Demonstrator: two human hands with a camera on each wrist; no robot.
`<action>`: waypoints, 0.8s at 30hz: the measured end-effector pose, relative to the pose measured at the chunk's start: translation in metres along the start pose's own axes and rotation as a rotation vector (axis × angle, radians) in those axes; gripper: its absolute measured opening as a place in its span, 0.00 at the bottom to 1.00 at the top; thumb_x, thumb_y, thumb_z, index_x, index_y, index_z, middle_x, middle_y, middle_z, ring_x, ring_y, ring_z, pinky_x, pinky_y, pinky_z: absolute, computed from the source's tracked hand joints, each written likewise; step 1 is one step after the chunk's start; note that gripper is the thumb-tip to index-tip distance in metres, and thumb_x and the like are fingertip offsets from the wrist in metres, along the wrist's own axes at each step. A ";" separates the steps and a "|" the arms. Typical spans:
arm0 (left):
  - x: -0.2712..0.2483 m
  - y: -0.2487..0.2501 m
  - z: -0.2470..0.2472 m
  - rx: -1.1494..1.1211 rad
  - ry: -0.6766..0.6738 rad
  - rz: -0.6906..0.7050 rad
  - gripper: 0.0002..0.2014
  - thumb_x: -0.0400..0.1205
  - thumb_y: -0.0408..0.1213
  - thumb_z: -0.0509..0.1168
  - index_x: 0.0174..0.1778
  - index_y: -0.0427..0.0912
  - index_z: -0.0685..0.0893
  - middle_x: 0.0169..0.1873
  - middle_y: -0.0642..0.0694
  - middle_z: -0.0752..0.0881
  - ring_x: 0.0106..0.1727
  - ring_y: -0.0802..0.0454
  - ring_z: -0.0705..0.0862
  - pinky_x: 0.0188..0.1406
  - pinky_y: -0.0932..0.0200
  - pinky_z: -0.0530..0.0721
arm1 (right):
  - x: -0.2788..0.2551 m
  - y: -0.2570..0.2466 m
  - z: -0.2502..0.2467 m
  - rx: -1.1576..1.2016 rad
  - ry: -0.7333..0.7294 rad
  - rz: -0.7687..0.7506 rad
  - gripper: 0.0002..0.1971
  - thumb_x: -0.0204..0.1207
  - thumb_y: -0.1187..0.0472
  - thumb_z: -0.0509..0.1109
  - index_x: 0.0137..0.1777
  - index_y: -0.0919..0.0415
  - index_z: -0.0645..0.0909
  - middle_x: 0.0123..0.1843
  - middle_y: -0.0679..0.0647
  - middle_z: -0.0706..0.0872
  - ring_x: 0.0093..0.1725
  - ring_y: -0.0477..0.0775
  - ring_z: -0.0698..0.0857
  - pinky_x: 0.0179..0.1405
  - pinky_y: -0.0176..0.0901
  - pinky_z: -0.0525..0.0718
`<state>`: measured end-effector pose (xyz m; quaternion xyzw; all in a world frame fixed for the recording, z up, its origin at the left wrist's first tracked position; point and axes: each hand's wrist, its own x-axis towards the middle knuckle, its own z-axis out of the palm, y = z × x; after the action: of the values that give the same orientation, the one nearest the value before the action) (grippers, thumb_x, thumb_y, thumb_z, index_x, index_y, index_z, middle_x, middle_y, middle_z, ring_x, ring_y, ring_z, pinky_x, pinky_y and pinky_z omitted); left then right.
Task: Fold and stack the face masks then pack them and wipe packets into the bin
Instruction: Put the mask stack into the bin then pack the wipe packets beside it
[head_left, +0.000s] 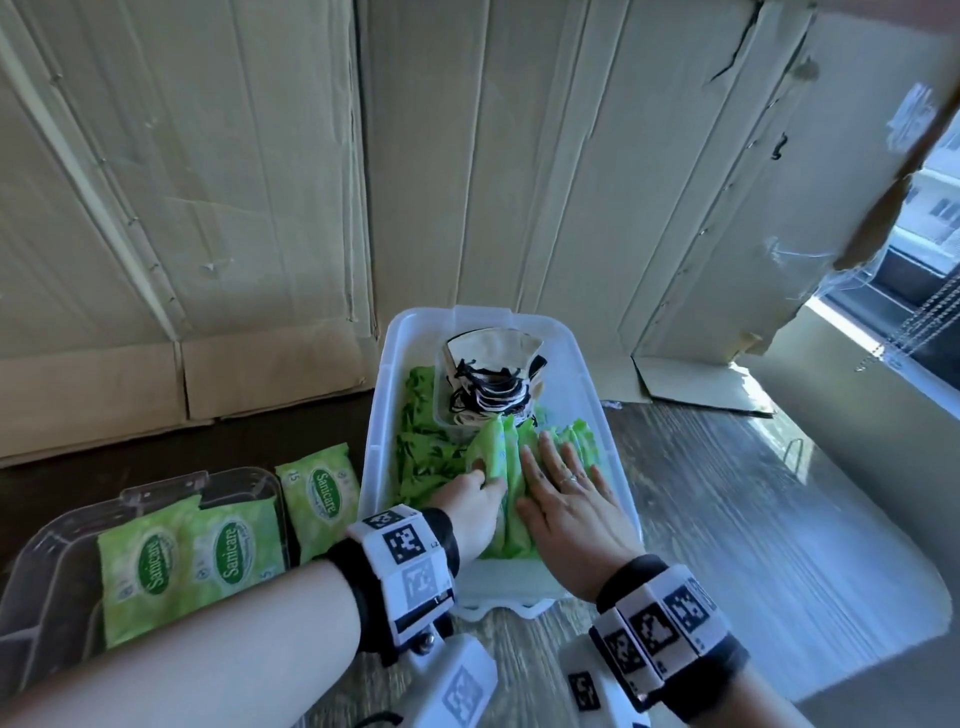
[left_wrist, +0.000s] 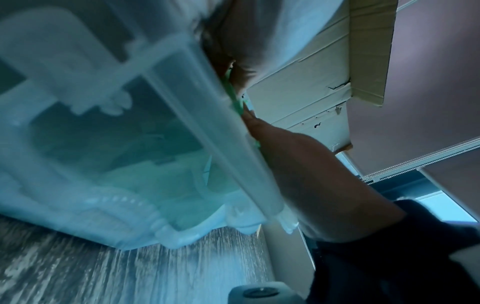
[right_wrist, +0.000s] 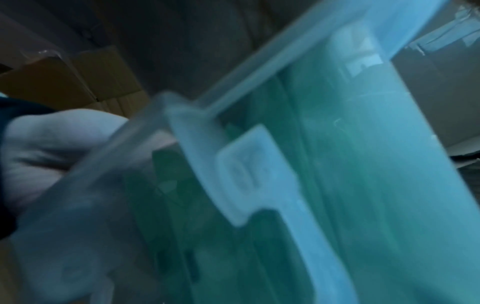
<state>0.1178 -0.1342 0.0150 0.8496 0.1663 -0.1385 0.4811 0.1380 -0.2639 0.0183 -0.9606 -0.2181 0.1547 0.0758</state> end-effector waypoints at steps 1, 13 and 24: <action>0.001 -0.001 0.001 0.001 -0.016 0.000 0.22 0.88 0.39 0.51 0.77 0.33 0.64 0.69 0.34 0.77 0.68 0.40 0.77 0.60 0.59 0.74 | 0.001 0.000 -0.001 0.000 -0.014 0.001 0.28 0.85 0.47 0.43 0.81 0.48 0.36 0.82 0.47 0.31 0.81 0.50 0.33 0.78 0.46 0.33; -0.001 -0.002 0.000 -0.063 0.024 0.105 0.24 0.88 0.38 0.49 0.82 0.48 0.56 0.68 0.40 0.78 0.51 0.51 0.79 0.57 0.60 0.75 | 0.005 0.007 0.000 0.145 0.136 0.023 0.35 0.83 0.46 0.49 0.81 0.59 0.35 0.83 0.56 0.36 0.82 0.53 0.38 0.78 0.41 0.38; -0.063 -0.074 -0.120 -0.256 0.474 0.192 0.11 0.80 0.25 0.62 0.53 0.42 0.83 0.50 0.54 0.83 0.44 0.67 0.80 0.40 0.82 0.73 | -0.008 -0.100 -0.049 0.292 0.366 -0.281 0.29 0.76 0.58 0.68 0.76 0.58 0.65 0.77 0.59 0.66 0.77 0.60 0.64 0.72 0.46 0.62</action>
<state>0.0388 -0.0040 0.0426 0.8025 0.2092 0.1322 0.5429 0.1075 -0.1821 0.0882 -0.9118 -0.3072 -0.0035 0.2726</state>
